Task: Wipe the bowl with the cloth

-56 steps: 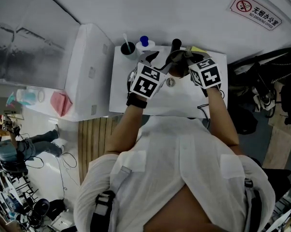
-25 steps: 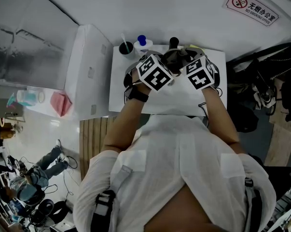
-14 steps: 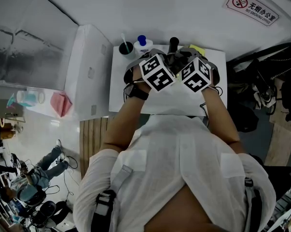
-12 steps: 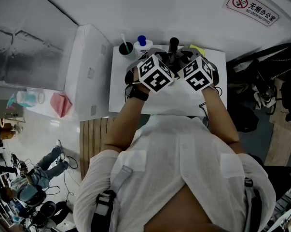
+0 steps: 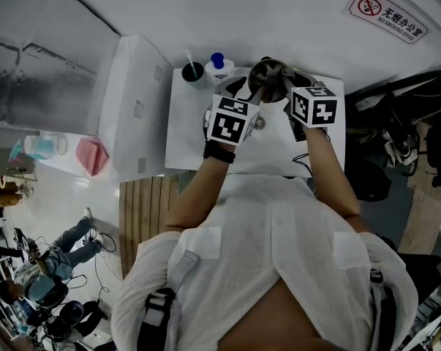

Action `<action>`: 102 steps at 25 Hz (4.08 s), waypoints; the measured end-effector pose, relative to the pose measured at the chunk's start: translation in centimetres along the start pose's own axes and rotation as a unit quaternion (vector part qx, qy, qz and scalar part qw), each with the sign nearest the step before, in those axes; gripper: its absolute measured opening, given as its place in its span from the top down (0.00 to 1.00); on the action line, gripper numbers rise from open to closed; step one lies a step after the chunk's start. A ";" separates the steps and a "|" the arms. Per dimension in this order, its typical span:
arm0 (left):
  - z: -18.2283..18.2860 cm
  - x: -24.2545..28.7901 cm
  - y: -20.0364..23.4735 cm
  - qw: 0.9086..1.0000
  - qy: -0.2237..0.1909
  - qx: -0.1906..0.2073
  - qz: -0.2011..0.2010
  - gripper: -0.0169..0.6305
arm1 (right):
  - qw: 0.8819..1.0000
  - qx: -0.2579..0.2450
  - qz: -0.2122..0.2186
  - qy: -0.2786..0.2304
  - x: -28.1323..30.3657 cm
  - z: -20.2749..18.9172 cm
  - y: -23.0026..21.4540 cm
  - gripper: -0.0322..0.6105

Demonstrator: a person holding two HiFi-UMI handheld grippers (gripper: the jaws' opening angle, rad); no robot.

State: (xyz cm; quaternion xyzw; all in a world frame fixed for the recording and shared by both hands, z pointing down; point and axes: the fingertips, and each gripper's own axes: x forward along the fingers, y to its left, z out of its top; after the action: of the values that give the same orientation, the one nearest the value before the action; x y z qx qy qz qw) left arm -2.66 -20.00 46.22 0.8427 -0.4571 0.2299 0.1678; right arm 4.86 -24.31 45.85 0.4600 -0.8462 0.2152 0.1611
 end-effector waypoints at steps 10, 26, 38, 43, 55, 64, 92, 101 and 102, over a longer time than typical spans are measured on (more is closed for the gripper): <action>-0.5 0.8 1.1 0.996 0.057 0.059 0.039 0.86 | 0.999 -0.035 0.000 0.031 0.3 -0.9 0.7 0.88; -1.0 0.6 0.8 0.960 0.169 0.221 0.030 0.88 | 0.961 -0.263 -0.014 0.080 0.3 -0.9 2.9 0.88; -0.3 0.1 1.2 0.966 0.157 0.206 0.025 0.94 | 0.942 -0.323 0.034 0.081 0.3 -1.3 4.8 0.88; -0.1 0.3 1.6 0.982 0.115 0.145 0.022 0.95 | 0.963 -0.260 0.035 0.062 0.5 -1.3 4.6 0.88; 0.4 0.2 2.1 0.996 0.050 0.064 0.025 0.95 | 0.976 -0.208 0.037 0.044 0.9 -1.0 3.8 0.88; 1.1 -0.1 2.8 0.997 -0.029 -0.077 0.009 0.94 | 0.996 -0.078 0.046 0.019 0.6 -1.3 2.8 0.87; 2.2 -1.2 2.8 0.997 -0.058 -0.039 0.040 0.94 | 0.995 -0.085 0.050 0.018 -0.1 -1.4 3.4 0.86; 1.4 -1.2 0.5 0.997 -0.064 -0.028 -0.022 0.89 | 0.982 -0.181 0.018 0.056 -0.4 -2.1 1.9 0.89; 1.6 -1.5 0.4 0.997 -0.066 -0.016 -0.027 0.89 | 0.972 -0.223 0.009 0.067 -0.4 -2.1 1.6 0.89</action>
State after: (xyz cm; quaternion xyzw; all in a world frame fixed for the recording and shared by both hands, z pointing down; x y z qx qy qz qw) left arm -3.30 -19.94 44.13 0.8653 -0.4477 0.1621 0.1571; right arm 3.90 -22.22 47.11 0.3892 -0.8643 0.0527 0.3142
